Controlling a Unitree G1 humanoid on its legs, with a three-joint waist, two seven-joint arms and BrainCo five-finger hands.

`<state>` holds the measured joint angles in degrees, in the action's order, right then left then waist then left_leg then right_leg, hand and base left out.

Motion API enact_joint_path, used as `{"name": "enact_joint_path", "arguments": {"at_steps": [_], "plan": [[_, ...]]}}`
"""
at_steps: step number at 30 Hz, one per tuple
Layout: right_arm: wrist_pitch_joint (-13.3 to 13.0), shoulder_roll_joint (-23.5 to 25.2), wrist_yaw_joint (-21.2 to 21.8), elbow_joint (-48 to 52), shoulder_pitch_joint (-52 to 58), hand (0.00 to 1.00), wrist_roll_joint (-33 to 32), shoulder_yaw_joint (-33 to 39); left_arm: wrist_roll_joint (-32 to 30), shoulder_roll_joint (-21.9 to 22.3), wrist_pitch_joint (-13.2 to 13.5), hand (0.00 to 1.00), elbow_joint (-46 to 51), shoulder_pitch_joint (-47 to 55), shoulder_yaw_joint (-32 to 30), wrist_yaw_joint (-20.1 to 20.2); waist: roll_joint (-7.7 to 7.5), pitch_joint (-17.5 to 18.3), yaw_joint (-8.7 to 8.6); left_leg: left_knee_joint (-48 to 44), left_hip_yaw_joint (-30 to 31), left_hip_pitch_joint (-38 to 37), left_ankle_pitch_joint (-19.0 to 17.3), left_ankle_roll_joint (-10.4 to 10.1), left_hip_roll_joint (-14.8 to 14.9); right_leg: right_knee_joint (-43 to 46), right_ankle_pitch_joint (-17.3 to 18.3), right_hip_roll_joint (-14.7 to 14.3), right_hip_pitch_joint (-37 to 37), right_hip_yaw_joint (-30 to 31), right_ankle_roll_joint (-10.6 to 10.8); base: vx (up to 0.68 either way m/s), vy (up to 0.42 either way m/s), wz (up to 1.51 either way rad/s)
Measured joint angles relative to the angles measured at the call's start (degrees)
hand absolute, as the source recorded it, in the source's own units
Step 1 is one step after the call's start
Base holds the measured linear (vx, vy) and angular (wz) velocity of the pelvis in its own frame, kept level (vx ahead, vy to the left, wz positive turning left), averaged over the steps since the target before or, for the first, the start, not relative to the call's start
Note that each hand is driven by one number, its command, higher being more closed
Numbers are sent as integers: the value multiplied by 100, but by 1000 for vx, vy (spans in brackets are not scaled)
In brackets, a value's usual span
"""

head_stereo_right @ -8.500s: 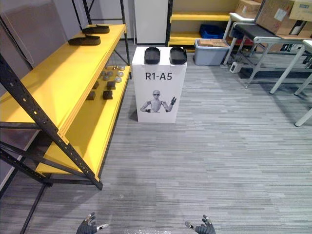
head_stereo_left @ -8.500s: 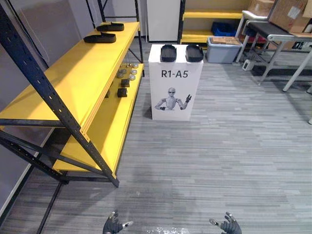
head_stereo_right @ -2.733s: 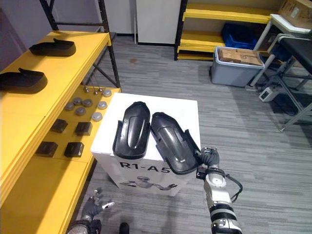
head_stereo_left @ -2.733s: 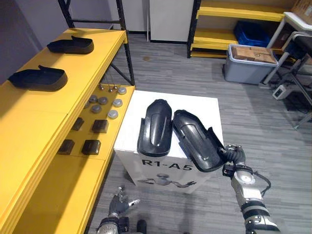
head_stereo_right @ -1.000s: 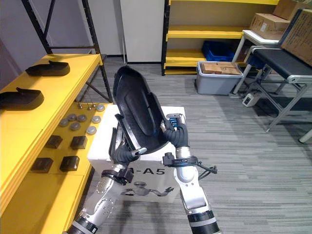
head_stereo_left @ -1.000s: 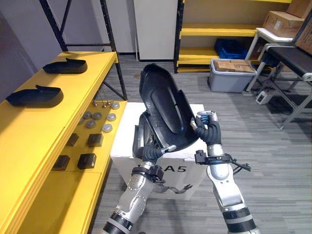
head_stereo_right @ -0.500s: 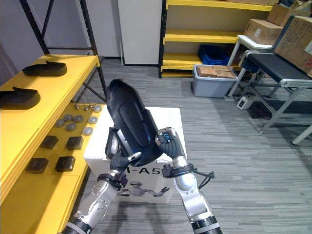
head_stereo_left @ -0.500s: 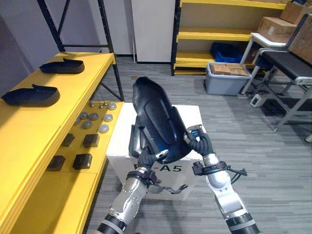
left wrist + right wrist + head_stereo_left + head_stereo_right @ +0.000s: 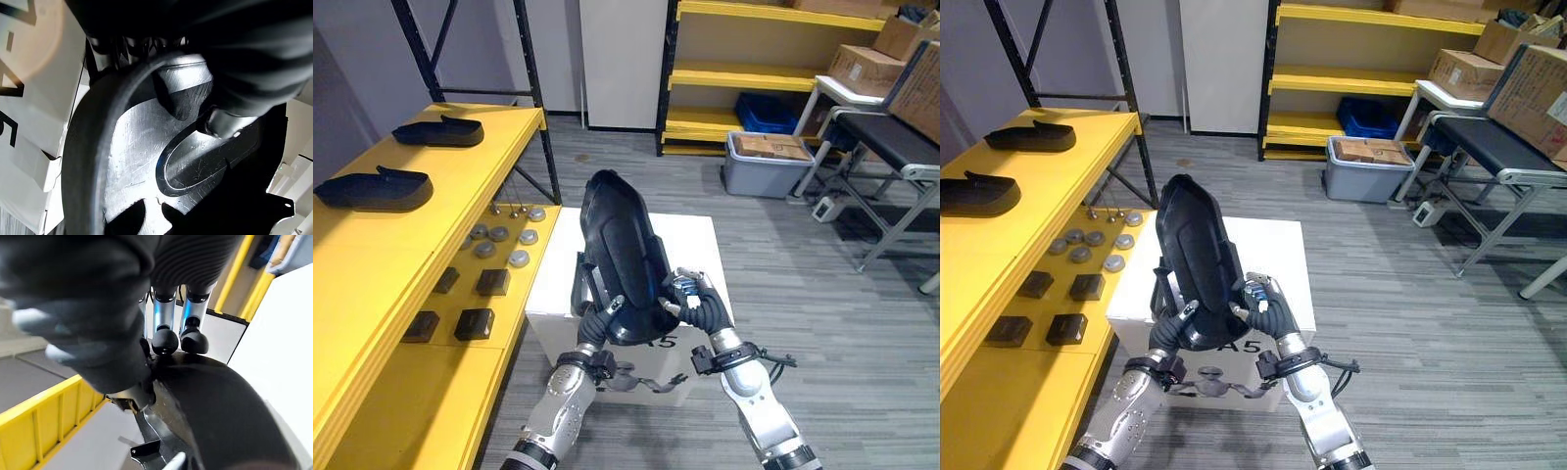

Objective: Walk over and take plastic housings, then place them on the shelf

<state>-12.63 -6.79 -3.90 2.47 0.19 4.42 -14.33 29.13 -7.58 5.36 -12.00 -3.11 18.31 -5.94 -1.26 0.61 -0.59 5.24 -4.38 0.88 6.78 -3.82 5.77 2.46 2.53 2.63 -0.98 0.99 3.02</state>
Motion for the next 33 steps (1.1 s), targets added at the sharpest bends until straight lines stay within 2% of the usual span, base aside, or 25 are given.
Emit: {"name": "enact_joint_path", "arguments": {"at_steps": [4, 6, 8, 11, 15, 16, 18, 21, 24, 29, 31, 32, 33], "plan": [[3, 286, 83, 443, 39, 0, -647, 554, -473, 292, 2, 100, 468, 179, -274, -31, 1, 0, 7, 0, 4, -7, 0, -1, -4, 6, 3, 1, -5, -3, 4, 0, 0, 0], [-31, 465, -35, 899, 24, 0, -1228, 1476, -640, 439, 30, 100, 797, 348, -498, -11, 1, 0, 5, 0, 9, -24, -1, -2, -13, 7, 7, 7, -6, -6, 10, 0, 0, 0], [-132, 462, -155, 1035, 25, 0, -1577, 2091, -718, 461, 57, 100, 933, 468, -642, -7, 3, 1, -2, 1, 12, -39, -4, -4, -22, 7, 15, 14, -6, -9, 20, 0, 0, 0], [-284, 446, -397, 1059, 43, 0, -2139, 3070, -804, 462, 66, 100, 1035, 691, -957, -13, 4, 2, -28, 2, 11, -49, -9, -11, -26, 5, 24, 20, -12, -9, 33, 0, 0, 0], [-399, 421, -535, 664, 405, 0, -2426, 3665, -871, 472, 66, 100, 1196, 967, -1241, -13, 8, 4, -66, 2, 11, -48, -13, -16, -33, 1, 36, 30, -12, -11, 51, 0, 0, 0], [-398, 421, -535, 583, 442, 0, -2421, 3683, -879, 472, 66, 100, 1219, 990, -1243, -13, 7, 4, -68, 2, 11, -47, -13, -16, -34, 1, 36, 31, -11, -12, 51, 0, 0, 0], [-291, 422, -522, -219, 725, 0, -2249, 3808, -927, 487, 67, 100, 1426, 1169, -1338, 25, 13, 7, -80, 3, 27, -28, -15, -17, -46, -2, 36, 41, -5, -24, 51, 0, 0, 2], [41, 423, -413, -1437, 1046, 0, -1955, 3898, -1111, 531, 97, 100, 1592, 1381, -1519, 122, 32, 9, -118, 2, 57, 1, -28, -31, -55, -8, 34, 53, 0, -44, 47, 0, 0, 5], [252, 430, -268, -2572, 1326, 0, -1865, 3900, -1262, 535, 121, 100, 1603, 1565, -1654, 152, 55, 2, -116, 1, 70, 30, -31, -33, -56, -6, 33, 53, -15, -51, 42, 0, 0, 0], [420, 478, -19, -3821, 1582, 0, -1812, 3878, -1361, 565, 129, 100, 1605, 1945, -1711, 207, 96, -36, -129, 1, 170, -3, -25, -26, -71, -4, 58, 68, -98, -178, 43, 0, -1, 11], [473, 489, 126, -4137, 1632, 0, -1811, 3717, -1361, 569, 129, 100, 1605, 2124, -1739, 278, 116, -45, -108, 2, 218, -27, -26, -27, -69, 1, 77, 67, -110, -230, 48, -37, -5, 33], [577, 545, 404, -4606, 1645, 0, -1728, 3220, -1358, 656, 129, 100, 1608, 2313, -1733, 367, 85, -146, 24, 3, 453, -19, -55, -28, -114, 57, 193, 108, -295, -541, 99, -52, -6, 79], [598, 558, 421, -4614, 1640, 0, -1698, 3096, -1354, 692, 129, 100, 1643, 2311, -1733, 364, 94, -170, 24, 2, 532, 23, -54, -26, -141, 114, 246, 150, -291, -686, 118, -60, 2, 95]]}}
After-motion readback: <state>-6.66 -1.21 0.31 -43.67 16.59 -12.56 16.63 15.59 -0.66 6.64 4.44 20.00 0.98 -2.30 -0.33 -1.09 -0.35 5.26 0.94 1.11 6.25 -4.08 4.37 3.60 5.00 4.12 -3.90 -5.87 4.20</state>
